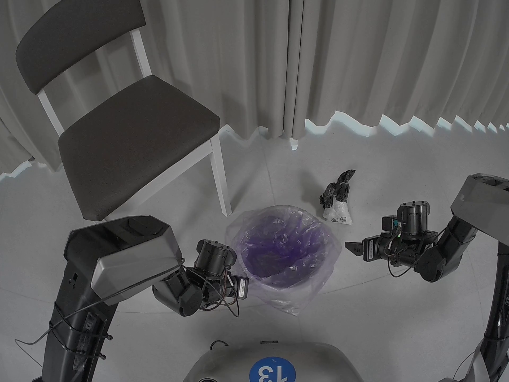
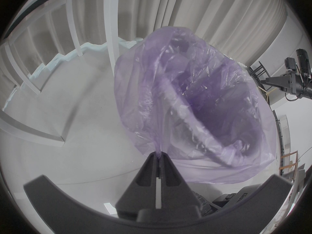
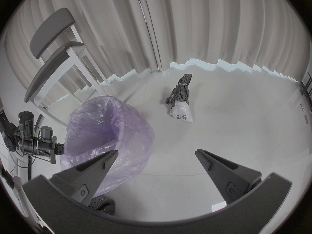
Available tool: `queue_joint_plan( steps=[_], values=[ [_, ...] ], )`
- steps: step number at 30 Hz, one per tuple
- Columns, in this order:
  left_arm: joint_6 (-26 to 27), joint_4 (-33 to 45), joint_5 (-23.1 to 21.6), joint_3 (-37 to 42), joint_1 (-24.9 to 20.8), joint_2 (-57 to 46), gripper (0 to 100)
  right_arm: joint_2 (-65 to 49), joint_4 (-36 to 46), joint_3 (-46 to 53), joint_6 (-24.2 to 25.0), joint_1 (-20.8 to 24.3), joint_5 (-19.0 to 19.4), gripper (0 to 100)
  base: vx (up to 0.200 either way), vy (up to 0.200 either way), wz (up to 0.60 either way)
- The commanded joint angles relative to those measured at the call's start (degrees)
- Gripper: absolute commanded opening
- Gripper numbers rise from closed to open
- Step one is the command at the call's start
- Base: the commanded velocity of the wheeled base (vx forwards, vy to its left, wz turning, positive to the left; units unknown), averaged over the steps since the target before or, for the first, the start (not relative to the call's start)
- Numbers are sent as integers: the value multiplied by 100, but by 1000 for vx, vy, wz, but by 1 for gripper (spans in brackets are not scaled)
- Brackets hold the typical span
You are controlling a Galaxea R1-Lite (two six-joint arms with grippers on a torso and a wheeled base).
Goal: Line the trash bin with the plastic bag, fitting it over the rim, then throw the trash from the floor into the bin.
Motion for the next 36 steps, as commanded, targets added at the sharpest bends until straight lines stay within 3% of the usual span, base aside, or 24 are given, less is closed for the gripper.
queue_joint_plan(
  steps=[1,15,16,36],
  values=[
    [6,6,-48,-11,15,50,0,43,-1,-30,0,-25,1,100,0,0,0],
    [41,-29,-57,-20,24,59,0,70,-1,-39,0,-25,28,100,0,0,0],
    [41,-38,-48,-11,24,59,100,70,-1,-39,0,-25,28,100,0,0,0],
    [199,-275,-48,604,244,-257,100,35,-1,-30,0,-25,28,100,0,0,0]
  ],
)
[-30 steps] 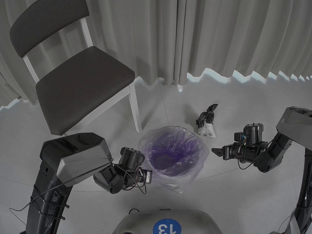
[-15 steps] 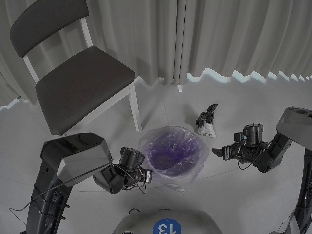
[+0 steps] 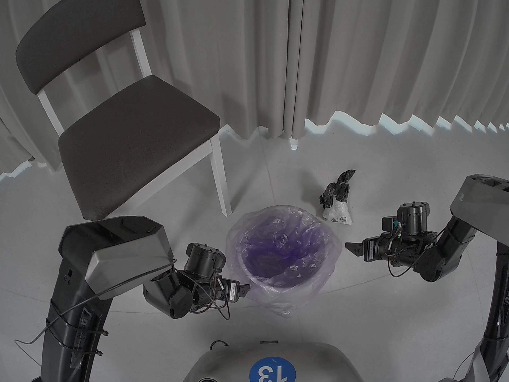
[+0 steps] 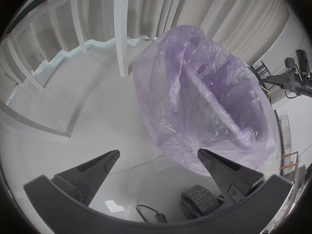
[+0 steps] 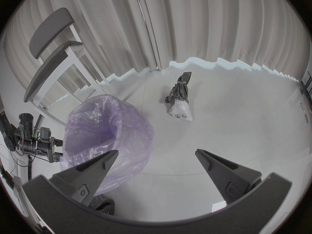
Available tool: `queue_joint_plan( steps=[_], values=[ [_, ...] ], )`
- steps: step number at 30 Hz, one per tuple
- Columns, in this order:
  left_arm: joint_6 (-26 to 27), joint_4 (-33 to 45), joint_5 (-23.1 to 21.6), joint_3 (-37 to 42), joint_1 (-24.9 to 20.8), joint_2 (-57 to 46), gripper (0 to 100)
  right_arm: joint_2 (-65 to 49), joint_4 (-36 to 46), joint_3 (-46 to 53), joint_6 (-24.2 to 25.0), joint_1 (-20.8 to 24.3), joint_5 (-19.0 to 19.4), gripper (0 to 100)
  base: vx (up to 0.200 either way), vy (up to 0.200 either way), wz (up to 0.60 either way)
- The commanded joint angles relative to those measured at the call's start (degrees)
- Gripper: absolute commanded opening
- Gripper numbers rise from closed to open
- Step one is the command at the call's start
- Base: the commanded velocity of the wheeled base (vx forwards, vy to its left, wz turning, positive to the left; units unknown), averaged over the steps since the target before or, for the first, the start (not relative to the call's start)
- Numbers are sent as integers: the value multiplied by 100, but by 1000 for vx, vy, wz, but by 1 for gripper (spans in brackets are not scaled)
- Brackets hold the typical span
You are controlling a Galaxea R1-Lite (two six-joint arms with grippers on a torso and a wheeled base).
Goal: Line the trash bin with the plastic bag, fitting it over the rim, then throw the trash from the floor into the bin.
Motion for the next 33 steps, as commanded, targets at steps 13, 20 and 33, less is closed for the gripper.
queue_joint_plan(
  steps=[13,20,33],
  values=[
    [170,-391,2,1127,78,-1130,100,-35,-11,166,2,264,96,100,0,0,0],
    [161,-910,37,1602,61,-1561,100,-27,16,131,64,334,17,100,0,0,0],
    [170,-3125,81,2762,-18,-1702,100,17,886,-511,828,1002,-501,100,0,0,0]
  ],
)
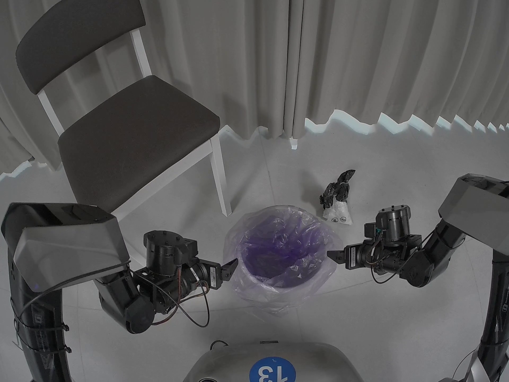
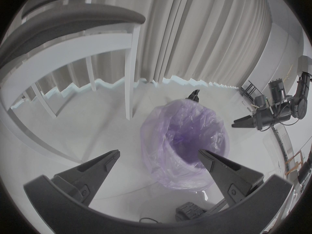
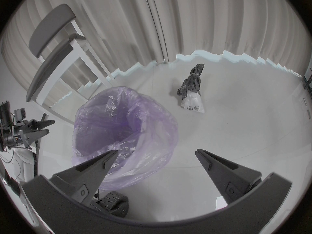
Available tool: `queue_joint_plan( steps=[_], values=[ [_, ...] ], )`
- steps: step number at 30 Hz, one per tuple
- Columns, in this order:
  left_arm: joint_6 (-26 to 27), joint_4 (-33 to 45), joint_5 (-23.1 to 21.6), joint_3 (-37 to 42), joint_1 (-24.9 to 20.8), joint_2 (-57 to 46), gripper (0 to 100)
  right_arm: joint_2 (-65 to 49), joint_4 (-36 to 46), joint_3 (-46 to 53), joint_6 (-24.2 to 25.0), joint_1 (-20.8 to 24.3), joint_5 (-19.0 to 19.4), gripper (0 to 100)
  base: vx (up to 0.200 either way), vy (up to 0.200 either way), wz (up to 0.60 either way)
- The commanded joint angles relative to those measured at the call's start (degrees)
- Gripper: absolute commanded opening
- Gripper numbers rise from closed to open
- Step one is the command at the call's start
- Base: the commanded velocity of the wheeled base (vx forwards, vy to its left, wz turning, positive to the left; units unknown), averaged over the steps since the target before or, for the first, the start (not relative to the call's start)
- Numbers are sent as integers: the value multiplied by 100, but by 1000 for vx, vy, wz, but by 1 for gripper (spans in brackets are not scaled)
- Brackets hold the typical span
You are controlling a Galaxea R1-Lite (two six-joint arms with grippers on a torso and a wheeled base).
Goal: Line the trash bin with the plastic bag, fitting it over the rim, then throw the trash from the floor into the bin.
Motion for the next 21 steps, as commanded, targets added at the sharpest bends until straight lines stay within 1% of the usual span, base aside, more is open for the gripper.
queue_joint_plan(
  steps=[1,2,3,5,7,13,14,18,20,21],
  values=[
    [-2,-481,4,479,-55,-67,100,44,175,-201,201,218,-22,100,0,0,0],
    [-2,-657,4,549,-64,-76,100,53,175,-210,219,235,-14,100,0,0,0],
    [-2,-657,4,549,-64,-76,100,53,175,-210,219,235,-14,100,0,0,0],
    [-2,-1202,4,795,-90,-67,100,44,175,-236,228,314,-14,100,0,0,0],
    [7,-1466,13,997,-108,-67,100,9,184,-227,236,394,-31,100,0,0,0],
    [7,-1887,21,1234,-205,-67,100,-9,351,-385,245,561,-102,100,0,0,0],
    [7,-1905,30,1234,-205,-67,100,-26,448,-421,219,578,-102,100,0,0,0],
    [16,-1914,145,1234,-249,-102,100,-360,1326,-702,192,605,-128,100,0,0,0],
    [16,-1914,153,1226,-257,-102,100,-378,1397,-711,192,605,-128,100,0,0,0],
    [218,-1914,232,1164,-284,-181,100,-518,1827,-904,96,640,-172,100,0,0,0]
  ],
)
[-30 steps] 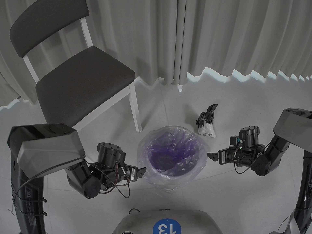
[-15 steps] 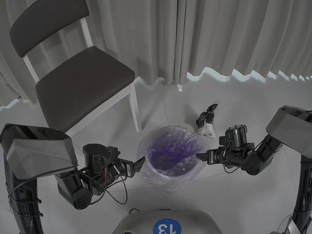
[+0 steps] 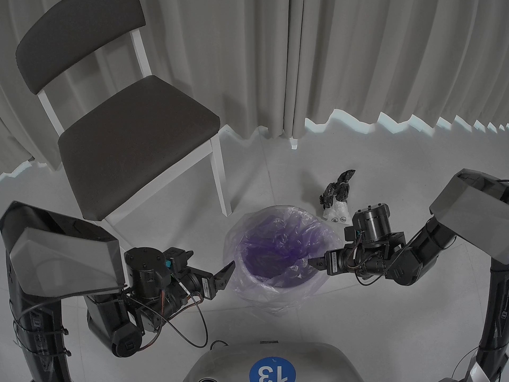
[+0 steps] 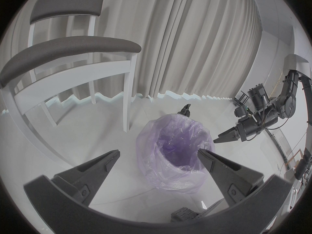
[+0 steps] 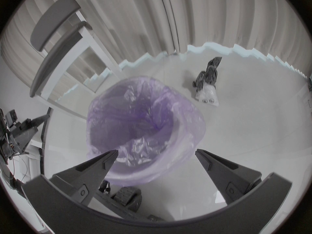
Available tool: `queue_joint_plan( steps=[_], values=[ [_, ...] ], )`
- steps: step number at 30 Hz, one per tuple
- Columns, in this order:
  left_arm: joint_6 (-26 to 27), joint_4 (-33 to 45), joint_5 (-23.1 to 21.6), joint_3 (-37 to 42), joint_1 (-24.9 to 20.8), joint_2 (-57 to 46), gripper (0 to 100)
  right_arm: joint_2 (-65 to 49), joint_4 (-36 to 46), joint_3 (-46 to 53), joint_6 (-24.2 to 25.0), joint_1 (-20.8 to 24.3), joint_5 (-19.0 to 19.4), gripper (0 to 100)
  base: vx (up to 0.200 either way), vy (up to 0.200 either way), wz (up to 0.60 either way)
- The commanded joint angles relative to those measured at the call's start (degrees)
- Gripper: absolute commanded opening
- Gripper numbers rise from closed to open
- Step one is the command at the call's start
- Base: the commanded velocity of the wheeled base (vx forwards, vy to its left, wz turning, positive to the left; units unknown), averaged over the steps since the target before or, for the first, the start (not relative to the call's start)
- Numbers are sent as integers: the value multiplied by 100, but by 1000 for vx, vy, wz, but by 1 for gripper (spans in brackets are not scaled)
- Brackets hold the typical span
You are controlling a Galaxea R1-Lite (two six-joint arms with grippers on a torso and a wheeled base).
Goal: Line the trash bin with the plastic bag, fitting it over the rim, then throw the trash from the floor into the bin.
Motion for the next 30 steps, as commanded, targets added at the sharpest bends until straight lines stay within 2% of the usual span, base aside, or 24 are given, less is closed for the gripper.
queue_joint_plan(
  steps=[1,5,9,13,19,22,24,30],
  values=[
    [251,-69,129,-53,-65,-127,100,-407,616,-383,-153,69,-86,100,0,0,0],
    [383,-69,147,35,-136,-268,100,-504,1108,-497,-557,69,-306,100,0,0,0],
    [374,-69,182,88,-276,-303,100,-600,1205,-216,-909,-203,-157,100,0,0,0],
    [374,-69,182,88,-408,-294,100,-556,511,478,-1709,-695,634,100,0,0,0],
    [365,-69,182,88,-417,-268,100,-3,-1616,1375,-2500,-1310,1399,100,0,0,0],
    [357,-69,173,88,-443,-268,100,296,-2108,1533,-3194,-1662,2093,100,0,0,0],
    [348,-69,173,88,-443,-268,100,366,-2108,1533,-3431,-1750,2225,100,0,0,0],
    [330,-69,173,88,-452,-250,100,498,-2064,1427,-3704,-1838,2260,100,0,0,0]
  ],
)
